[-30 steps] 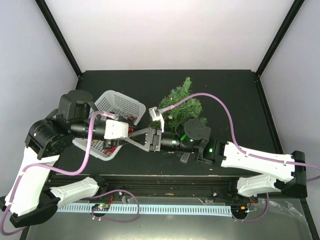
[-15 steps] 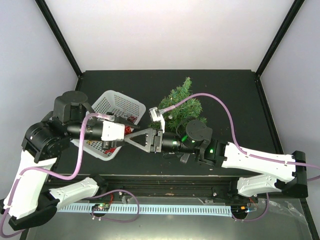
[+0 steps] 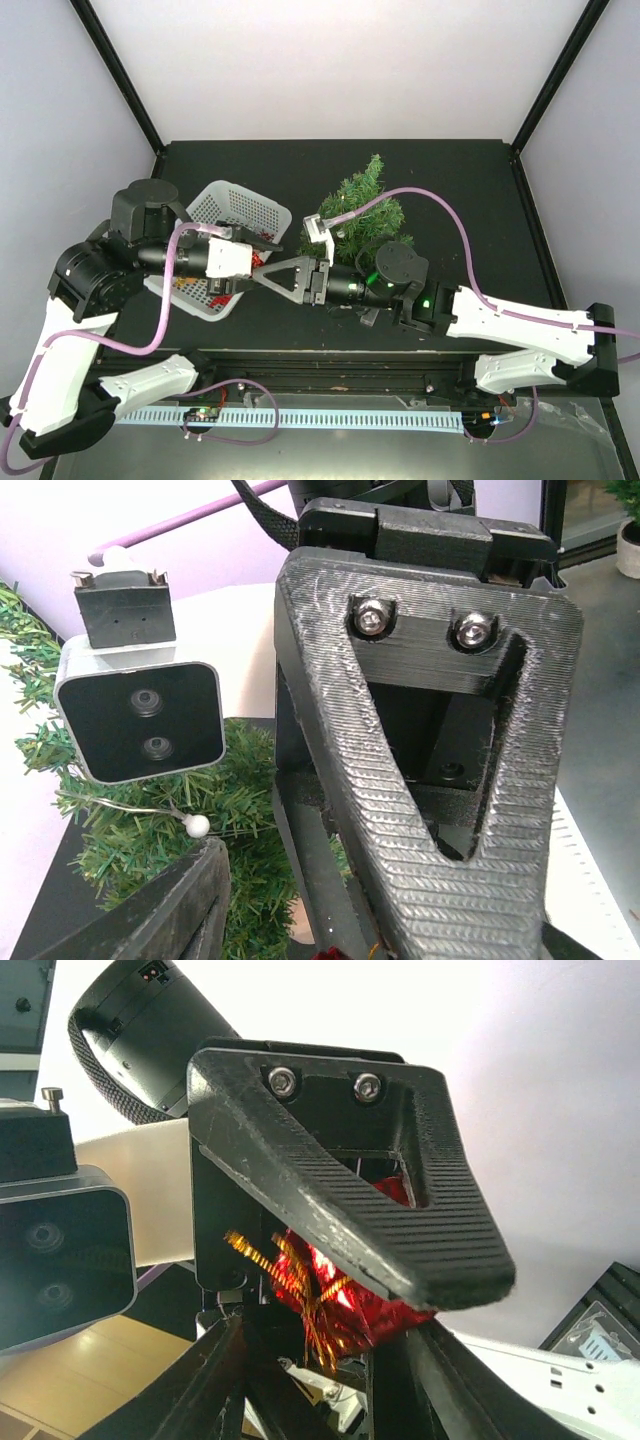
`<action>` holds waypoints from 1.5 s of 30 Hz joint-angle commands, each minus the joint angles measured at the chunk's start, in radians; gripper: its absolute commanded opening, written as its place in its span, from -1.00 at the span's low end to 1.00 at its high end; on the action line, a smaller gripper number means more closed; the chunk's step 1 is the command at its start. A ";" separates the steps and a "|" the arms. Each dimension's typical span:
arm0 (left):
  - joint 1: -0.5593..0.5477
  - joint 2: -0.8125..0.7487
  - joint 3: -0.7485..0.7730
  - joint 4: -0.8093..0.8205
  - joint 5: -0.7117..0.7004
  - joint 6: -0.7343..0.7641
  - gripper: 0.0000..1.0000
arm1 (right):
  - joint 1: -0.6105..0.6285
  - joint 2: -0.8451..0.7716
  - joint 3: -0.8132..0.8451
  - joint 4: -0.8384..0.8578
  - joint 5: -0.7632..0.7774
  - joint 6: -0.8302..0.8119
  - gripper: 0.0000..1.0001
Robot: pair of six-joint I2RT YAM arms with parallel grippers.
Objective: Decorate the small christmas tree
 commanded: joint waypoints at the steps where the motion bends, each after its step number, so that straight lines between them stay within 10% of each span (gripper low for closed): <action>1: 0.014 -0.001 -0.004 -0.041 -0.005 -0.017 0.05 | -0.006 -0.026 -0.018 -0.037 0.083 -0.052 -0.98; 11: 0.023 -0.008 -0.022 -0.028 -0.044 -0.023 0.01 | -0.008 -0.026 0.024 -0.166 0.111 -0.118 -0.80; 14: 0.024 -0.019 -0.047 -0.013 -0.106 -0.030 0.05 | -0.007 -0.022 0.062 -0.256 0.118 -0.165 0.11; 18: 0.031 -0.043 -0.072 0.002 -0.175 -0.039 0.34 | -0.007 -0.040 0.057 -0.331 0.151 -0.203 0.48; 31: 0.095 -0.167 -0.210 0.017 -0.342 0.007 0.97 | -0.006 -0.075 0.112 -0.635 0.243 -0.298 0.54; 45: 0.716 -0.270 -0.493 0.054 -0.116 -0.021 0.98 | 0.176 0.319 0.413 -1.189 0.298 -0.573 0.50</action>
